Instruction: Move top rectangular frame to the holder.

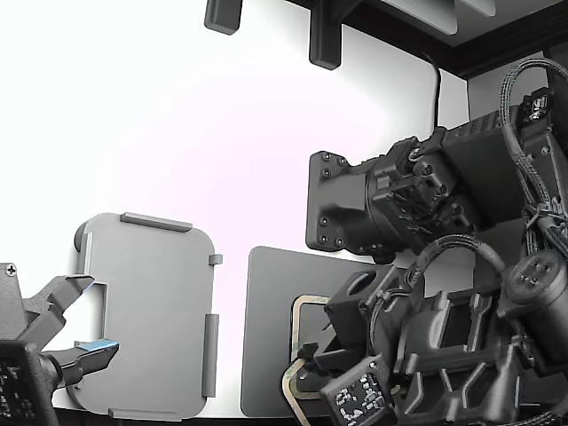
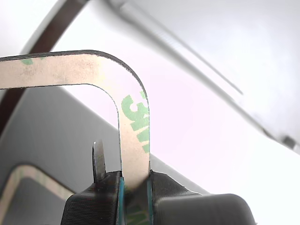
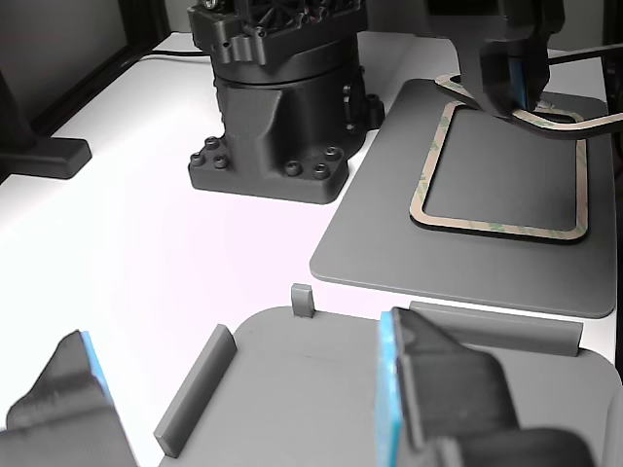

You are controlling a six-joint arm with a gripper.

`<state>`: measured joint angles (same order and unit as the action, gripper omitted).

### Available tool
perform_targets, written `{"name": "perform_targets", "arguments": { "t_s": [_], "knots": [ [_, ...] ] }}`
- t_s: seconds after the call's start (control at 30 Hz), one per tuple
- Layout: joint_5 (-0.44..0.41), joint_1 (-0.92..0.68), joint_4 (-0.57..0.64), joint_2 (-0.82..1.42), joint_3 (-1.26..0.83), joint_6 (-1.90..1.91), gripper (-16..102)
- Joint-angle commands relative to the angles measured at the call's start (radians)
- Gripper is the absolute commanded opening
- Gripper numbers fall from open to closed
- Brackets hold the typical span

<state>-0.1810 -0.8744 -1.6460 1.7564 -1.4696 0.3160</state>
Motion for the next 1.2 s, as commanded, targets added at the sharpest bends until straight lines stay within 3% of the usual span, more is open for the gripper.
{"name": "perform_targets", "arguments": {
  "t_s": [0.0,0.47,0.8,1.17],
  "knots": [
    [0.000,0.052,-0.009,0.005,0.052,0.150,-11],
    [0.000,0.318,-0.009,-0.120,0.183,0.285,-10],
    [-0.002,0.465,-0.006,-0.242,0.255,0.163,-10],
    [0.014,0.577,-0.005,-0.472,0.471,0.025,-10]
  ]
}}
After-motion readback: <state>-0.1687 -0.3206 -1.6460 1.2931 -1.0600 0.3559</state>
